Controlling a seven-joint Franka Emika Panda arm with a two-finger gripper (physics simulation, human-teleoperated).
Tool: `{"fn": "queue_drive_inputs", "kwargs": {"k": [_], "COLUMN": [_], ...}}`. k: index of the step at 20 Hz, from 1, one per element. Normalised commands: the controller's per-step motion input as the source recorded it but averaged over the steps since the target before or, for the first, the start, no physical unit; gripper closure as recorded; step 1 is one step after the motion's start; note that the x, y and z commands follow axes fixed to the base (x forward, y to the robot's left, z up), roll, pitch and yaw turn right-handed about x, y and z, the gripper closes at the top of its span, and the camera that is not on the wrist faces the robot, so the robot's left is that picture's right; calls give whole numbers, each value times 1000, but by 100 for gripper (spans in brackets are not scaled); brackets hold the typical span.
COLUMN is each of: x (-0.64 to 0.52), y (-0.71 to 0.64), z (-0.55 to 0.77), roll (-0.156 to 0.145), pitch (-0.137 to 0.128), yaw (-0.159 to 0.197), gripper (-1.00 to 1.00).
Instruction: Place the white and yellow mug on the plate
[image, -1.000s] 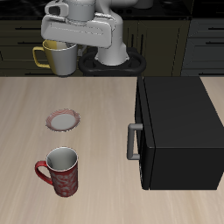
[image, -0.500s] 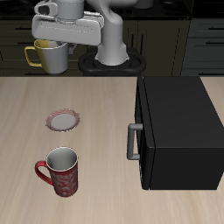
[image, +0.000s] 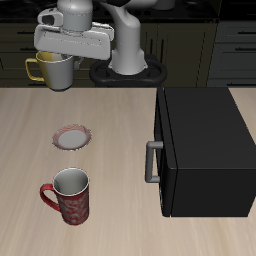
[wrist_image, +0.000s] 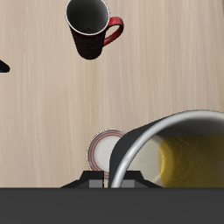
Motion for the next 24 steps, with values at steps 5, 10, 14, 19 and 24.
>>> {"fn": "queue_drive_inputs", "kwargs": {"k": [5,10,14,19,24], "x": [-120,-81,-126,-122,-69], "y": [-120,49,94,42,31], "z": [-235,-100,-207,-198,-203], "roll": [-15,17,-21,-42,-17], "pitch": [14,-11,-78,-77,-7], "yaw": [13,-19,-15,-5,-17], "gripper": [100,100,100,100,100]}}
